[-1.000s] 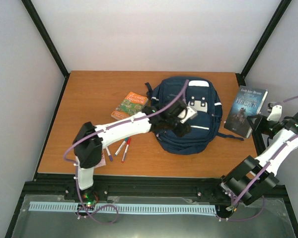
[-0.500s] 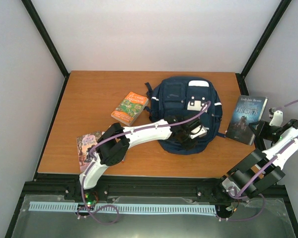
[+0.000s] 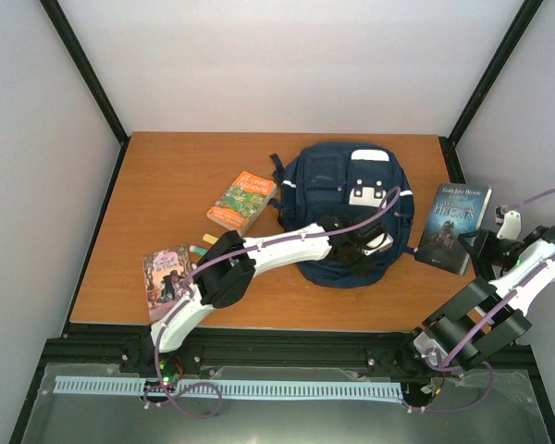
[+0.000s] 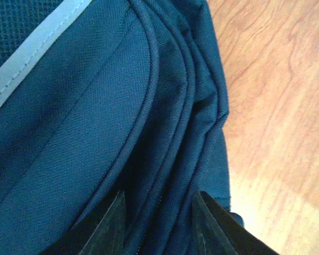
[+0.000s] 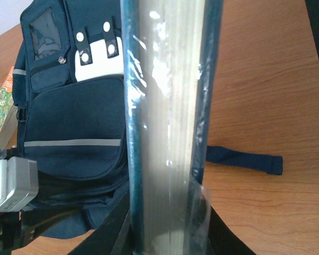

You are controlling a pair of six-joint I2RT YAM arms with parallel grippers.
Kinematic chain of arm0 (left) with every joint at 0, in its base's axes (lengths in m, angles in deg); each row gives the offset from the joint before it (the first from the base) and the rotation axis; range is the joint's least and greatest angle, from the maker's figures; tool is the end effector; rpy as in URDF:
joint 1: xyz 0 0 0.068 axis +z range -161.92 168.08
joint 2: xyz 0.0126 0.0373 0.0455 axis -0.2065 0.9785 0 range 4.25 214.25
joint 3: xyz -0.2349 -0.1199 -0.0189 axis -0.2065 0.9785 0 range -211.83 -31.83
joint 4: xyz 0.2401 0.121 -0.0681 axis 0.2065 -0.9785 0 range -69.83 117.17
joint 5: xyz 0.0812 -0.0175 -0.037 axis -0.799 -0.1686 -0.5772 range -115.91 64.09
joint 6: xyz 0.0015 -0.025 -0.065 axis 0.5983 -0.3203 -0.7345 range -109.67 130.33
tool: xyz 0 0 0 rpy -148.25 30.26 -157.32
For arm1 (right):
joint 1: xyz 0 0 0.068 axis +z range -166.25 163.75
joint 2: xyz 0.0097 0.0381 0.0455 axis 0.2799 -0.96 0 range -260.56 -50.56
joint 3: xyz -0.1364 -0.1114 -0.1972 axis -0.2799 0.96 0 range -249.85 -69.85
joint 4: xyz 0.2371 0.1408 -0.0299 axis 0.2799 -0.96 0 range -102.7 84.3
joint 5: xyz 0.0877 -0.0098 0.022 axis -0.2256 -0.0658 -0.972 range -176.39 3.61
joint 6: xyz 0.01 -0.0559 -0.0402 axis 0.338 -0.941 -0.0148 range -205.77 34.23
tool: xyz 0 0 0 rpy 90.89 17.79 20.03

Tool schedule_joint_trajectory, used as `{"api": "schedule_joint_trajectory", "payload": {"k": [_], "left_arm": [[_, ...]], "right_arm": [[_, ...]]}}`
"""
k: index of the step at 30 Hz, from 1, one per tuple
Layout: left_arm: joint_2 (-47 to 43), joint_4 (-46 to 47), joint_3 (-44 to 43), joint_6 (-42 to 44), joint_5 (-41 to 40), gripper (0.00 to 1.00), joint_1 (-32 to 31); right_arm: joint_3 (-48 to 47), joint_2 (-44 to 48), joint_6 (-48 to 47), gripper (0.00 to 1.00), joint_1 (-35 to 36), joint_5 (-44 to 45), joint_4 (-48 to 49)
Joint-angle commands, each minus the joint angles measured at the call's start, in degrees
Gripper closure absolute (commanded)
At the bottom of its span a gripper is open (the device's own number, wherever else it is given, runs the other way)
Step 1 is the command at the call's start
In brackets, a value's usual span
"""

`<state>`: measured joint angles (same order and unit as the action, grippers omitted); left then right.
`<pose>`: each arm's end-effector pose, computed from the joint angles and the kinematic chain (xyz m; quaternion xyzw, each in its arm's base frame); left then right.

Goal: Pack the student bag
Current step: Place the book in the student bag.

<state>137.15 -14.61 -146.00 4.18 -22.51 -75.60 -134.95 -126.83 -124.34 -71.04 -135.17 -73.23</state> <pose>0.2299 -0.4725 0.1596 0.4718 0.8437 -0.1692 0.1923 0.1787 -0.1795 0.2605 0.0876 0.9030 0.2167 0.3604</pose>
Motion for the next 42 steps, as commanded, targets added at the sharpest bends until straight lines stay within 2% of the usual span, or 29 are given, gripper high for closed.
{"api": "schedule_joint_trajectory", "payload": {"k": [1,5,11,14,17,18,32,37,42], "left_arm": [[2.5,1.05,-3.09,-1.93,-4.41,0.67,-0.04],[3.14,1.69,-3.91,-1.85,-7.3,0.73,-0.17],[3.53,2.2,-3.78,-0.66,-14.17,0.76,-0.39],[4.06,2.09,-3.87,-0.24,-14.2,0.85,-0.48],[4.2,2.34,-3.87,-0.37,-13.18,0.98,-0.48],[4.09,2.42,-3.88,-0.33,-13.0,0.99,-0.48],[-5.12,1.54,-9.32,0.49,-17.5,0.99,-0.31],[-5.75,0.82,-14.13,1.94,-19.75,0.99,0.34],[-5.72,1.03,-19.77,2.35,-20.18,0.99,1.98]], "right_arm": [[0.84,2.57,-1.81,0.97,-0.5,-5.16,1.12],[1.53,2.6,-2.04,0.97,-0.5,-5.34,0.84],[2.24,2.51,-1.83,0.97,-0.5,-5.81,1.23],[2.32,2.13,-1.78,0.97,-0.5,-5.98,1.16],[2.35,2.01,-2.1,0.97,-0.5,-5.89,0.95],[2.38,2.1,-2.31,0.97,-0.5,-5.85,0.85],[-0.1,4.29,-3.58,0.97,-0.5,-7.39,-2.64],[-1.91,2.56,-8.31,0.97,-0.5,-10.01,-9.82],[-6.06,2.26,-6.57,0.97,-0.5,-11.95,-12.96]]}}
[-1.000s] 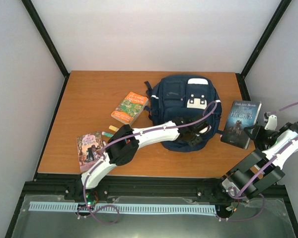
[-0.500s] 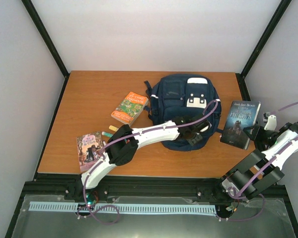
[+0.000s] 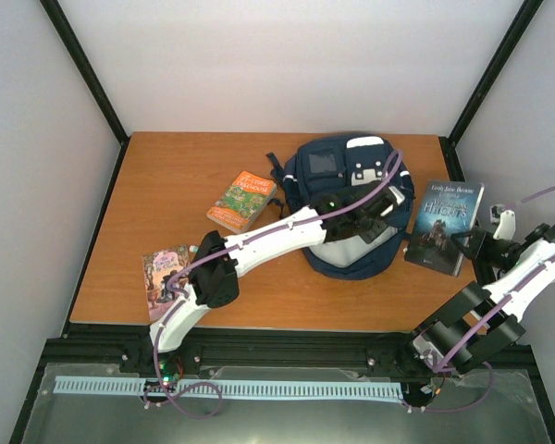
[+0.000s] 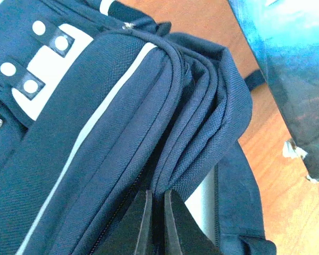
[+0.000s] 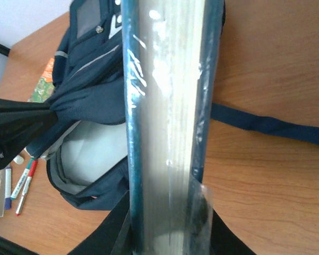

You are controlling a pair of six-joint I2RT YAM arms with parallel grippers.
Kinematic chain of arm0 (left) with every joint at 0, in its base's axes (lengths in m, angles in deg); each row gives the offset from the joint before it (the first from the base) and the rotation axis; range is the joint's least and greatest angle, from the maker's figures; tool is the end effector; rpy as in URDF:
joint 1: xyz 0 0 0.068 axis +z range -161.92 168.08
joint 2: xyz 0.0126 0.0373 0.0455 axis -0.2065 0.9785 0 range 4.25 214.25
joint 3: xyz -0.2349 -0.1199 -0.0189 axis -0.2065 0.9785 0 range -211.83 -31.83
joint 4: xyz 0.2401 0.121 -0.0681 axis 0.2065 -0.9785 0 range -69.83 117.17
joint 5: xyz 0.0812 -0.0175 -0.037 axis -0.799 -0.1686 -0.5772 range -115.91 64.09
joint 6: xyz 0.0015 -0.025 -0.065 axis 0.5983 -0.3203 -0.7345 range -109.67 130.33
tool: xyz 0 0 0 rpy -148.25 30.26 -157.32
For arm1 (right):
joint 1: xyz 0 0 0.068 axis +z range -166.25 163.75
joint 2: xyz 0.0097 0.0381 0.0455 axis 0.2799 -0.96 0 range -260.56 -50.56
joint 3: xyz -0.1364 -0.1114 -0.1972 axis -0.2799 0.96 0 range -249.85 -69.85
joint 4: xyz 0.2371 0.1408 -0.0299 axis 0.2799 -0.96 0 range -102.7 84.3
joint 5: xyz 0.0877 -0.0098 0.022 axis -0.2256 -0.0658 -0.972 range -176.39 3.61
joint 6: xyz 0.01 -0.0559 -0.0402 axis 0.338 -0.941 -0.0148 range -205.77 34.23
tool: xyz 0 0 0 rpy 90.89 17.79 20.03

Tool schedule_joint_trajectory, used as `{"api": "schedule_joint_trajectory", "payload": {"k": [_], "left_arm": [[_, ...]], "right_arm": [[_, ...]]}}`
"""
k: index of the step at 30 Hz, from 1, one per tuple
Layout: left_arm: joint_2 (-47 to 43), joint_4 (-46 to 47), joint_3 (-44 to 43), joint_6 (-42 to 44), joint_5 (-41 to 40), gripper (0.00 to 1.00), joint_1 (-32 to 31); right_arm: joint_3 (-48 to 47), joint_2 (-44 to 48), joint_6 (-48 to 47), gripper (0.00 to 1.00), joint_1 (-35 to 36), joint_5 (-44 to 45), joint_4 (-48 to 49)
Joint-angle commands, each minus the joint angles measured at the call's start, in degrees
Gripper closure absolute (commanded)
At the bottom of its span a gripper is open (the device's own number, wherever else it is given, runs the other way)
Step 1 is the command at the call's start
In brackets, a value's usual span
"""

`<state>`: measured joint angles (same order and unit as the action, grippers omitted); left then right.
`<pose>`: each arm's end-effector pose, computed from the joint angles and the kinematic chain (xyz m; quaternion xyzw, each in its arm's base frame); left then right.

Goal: Pack the student bag
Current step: Place the book in the student bag.

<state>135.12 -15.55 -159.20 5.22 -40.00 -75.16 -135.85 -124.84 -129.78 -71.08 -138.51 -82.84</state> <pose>0.2561 -0.4772 0.2574 0.4074 0.8271 -0.1137 0.3701 0.1674 -0.1601 0.2725 0.0671 0.8953 0.2583 0.3567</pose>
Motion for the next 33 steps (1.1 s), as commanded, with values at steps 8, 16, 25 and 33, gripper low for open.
{"api": "schedule_joint_trajectory", "payload": {"k": [8,16,25,33], "left_arm": [[-3.85,3.82,-11.06,1.92,-4.33,0.99,3.4],[-3.68,4.28,-10.26,0.16,-4.46,0.99,4.34],[-3.69,7.29,-9.83,-0.17,-8.09,0.99,6.45],[-4.28,13.87,-11.45,3.25,-9.05,0.99,7.81]], "right_arm": [[-13.19,-9.73,3.64,0.97,-0.17,-10.61,-7.48],[-17.0,-16.5,8.29,0.97,5.82,-11.32,-8.14],[-14.52,-14.86,16.09,0.97,12.46,-9.49,-2.1],[-10.1,-17.9,23.65,0.97,15.07,-18.56,-5.05]]}}
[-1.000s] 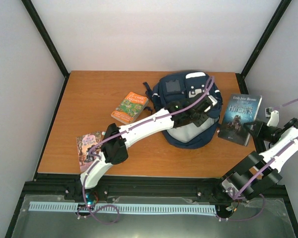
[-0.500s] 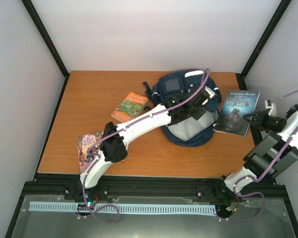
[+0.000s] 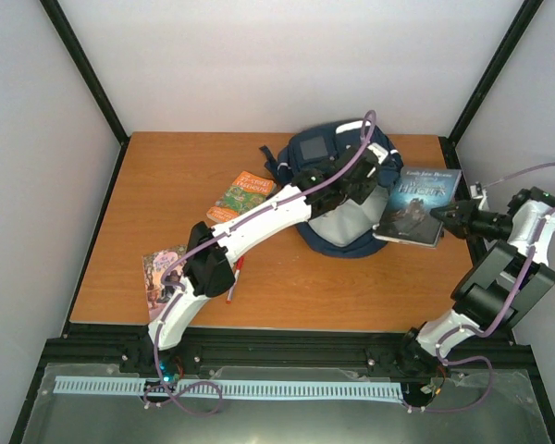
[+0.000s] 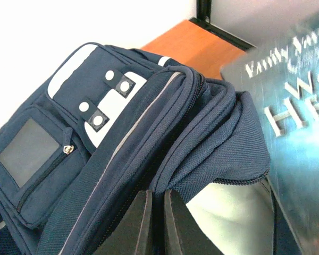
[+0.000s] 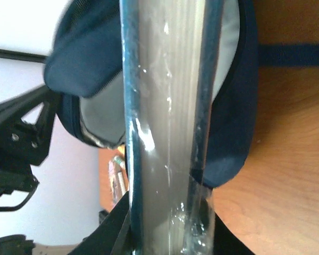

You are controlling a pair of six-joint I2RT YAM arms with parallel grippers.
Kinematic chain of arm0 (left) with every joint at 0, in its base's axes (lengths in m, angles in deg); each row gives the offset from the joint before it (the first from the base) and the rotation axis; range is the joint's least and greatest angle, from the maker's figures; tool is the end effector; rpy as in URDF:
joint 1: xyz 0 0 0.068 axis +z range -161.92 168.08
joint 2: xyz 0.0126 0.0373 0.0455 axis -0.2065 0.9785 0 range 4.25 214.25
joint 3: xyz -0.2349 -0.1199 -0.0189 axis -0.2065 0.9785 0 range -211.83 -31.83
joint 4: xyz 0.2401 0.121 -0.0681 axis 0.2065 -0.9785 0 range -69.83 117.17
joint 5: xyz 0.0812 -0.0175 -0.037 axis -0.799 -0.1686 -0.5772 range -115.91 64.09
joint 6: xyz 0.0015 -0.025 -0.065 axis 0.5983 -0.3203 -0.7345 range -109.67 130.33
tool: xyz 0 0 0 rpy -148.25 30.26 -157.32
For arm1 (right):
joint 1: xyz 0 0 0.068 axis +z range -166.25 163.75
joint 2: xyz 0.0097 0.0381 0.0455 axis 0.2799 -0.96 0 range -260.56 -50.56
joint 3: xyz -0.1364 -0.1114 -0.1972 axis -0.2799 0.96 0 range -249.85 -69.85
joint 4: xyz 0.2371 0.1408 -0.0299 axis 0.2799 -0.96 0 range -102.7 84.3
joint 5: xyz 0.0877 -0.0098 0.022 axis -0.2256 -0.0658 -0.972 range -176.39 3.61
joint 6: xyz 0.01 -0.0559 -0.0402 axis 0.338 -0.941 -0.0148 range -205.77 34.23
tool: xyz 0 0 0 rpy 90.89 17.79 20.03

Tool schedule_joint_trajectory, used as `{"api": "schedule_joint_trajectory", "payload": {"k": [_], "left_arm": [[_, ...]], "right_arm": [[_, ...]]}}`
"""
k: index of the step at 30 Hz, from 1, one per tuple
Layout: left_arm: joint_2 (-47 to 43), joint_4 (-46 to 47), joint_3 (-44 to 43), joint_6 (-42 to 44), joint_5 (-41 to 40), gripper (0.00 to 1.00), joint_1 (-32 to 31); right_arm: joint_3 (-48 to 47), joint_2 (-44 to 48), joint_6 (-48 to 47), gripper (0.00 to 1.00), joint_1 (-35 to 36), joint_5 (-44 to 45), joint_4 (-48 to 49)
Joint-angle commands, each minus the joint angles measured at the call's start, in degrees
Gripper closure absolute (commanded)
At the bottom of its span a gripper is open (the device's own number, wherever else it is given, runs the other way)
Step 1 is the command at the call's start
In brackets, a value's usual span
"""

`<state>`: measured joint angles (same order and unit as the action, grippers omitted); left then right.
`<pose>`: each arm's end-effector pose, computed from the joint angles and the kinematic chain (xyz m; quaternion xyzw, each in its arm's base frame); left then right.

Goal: Pack the student bag
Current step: Place the book in the student bag.

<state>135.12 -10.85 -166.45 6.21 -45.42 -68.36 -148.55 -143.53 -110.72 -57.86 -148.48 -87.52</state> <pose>0.3197 -0.4477 0.3118 0.3131 0.8169 -0.1029 0.4734 0.2509 -0.1560 0.2621 0.1510 0.8426 0.4555 0.2445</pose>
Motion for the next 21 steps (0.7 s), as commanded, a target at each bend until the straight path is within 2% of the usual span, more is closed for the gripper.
{"api": "schedule_joint_trajectory", "payload": {"k": [1,6,10,12,15,21], "left_arm": [[-3.91,9.23,-5.23,2.95,-3.8,0.99,0.99],[-2.9,9.24,-7.62,4.48,-5.52,0.99,1.33],[-2.81,9.09,-7.62,3.77,-4.77,0.99,1.35],[-3.04,8.58,-7.46,2.95,-3.67,0.99,1.34],[-3.99,7.65,-6.54,1.86,-2.13,0.99,1.34],[-8.75,8.88,-0.14,1.26,0.88,0.99,1.34]], "right_arm": [[3.45,1.42,4.38,0.97,1.87,-8.57,-0.72],[9.09,8.01,5.99,0.97,3.65,-4.72,-0.49],[15.72,13.69,9.91,0.97,11.57,-0.83,2.92],[15.76,15.16,10.72,0.97,16.94,-0.83,3.68],[15.59,15.45,11.25,0.97,21.4,-2.51,4.59],[16.4,12.66,11.38,0.97,22.3,-5.08,5.88]]}}
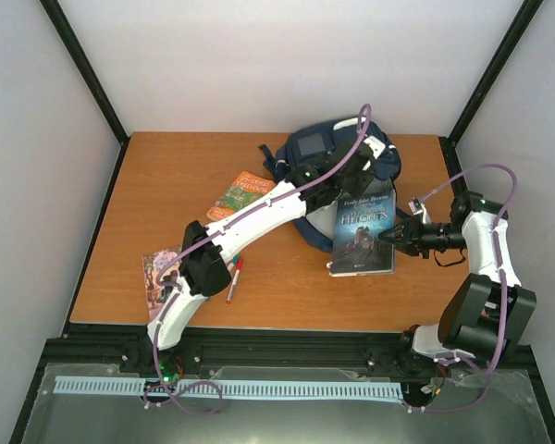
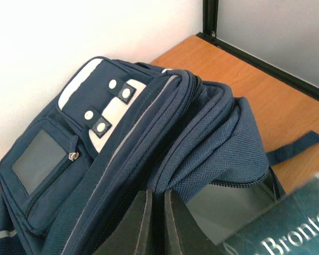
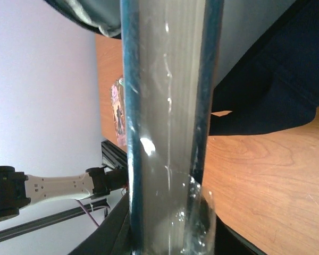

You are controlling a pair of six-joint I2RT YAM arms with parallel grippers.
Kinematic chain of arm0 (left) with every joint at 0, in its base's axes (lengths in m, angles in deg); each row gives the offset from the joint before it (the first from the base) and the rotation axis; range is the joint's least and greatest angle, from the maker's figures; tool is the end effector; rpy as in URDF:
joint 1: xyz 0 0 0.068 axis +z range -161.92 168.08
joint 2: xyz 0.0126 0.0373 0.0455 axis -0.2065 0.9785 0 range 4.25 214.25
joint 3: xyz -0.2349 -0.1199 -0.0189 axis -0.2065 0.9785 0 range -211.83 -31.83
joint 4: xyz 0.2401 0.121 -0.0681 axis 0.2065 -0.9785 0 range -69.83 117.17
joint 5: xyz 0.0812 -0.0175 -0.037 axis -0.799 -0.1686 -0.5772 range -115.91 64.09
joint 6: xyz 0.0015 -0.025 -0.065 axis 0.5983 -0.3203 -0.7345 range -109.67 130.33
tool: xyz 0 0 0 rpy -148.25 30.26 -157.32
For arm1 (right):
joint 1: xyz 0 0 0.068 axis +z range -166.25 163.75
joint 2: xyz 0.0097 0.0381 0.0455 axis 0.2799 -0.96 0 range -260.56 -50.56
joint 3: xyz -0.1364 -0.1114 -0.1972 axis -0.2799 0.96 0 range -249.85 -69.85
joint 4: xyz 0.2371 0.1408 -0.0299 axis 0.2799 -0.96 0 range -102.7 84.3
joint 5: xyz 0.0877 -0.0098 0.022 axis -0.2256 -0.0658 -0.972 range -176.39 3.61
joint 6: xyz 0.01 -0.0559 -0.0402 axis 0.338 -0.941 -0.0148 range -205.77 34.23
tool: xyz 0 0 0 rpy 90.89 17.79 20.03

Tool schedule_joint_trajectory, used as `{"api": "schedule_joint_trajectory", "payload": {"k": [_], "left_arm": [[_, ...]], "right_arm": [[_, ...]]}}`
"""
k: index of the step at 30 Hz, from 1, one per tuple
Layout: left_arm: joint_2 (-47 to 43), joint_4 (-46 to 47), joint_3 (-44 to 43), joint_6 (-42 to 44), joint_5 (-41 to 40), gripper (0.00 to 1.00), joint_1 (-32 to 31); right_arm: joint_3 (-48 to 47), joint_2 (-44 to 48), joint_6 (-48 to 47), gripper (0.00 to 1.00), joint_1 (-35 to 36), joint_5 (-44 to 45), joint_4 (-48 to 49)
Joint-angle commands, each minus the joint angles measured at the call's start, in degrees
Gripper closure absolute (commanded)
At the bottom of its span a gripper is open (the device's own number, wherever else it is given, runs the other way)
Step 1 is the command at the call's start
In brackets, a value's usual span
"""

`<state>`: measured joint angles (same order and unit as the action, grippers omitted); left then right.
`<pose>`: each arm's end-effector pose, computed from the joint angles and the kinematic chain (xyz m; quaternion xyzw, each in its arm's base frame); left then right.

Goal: Pack the student bag
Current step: Place the book in the student bag.

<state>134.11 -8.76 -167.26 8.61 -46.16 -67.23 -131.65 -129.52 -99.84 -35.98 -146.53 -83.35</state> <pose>0.3281 -0.4397 0.3303 0.3070 0.8017 -0.0997 0.5030 0.2335 -0.0316 0.2423 0.0637 0.8626 0.4895 0.1107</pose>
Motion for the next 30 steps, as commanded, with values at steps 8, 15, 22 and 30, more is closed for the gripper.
{"api": "schedule_joint_trajectory", "payload": {"k": [8,15,22,30], "left_arm": [[-13.94,10.59,7.93,-0.23,4.61,0.99,-0.13],[-15.24,10.41,10.21,-0.18,6.02,0.99,-0.54],[-16.75,10.81,13.26,1.24,6.12,0.99,-1.03],[-19.06,12.75,18.26,1.21,5.92,0.99,-1.37]], "right_arm": [[-4.31,-10.76,-3.09,0.97,2.45,-9.82,-0.15],[-6.97,-16.87,-4.07,0.97,5.88,-11.81,1.12],[-10.06,-23.32,-6.19,0.97,6.54,-16.69,3.5],[-7.51,-27.75,5.49,0.82,7.42,-14.25,21.16]]}}
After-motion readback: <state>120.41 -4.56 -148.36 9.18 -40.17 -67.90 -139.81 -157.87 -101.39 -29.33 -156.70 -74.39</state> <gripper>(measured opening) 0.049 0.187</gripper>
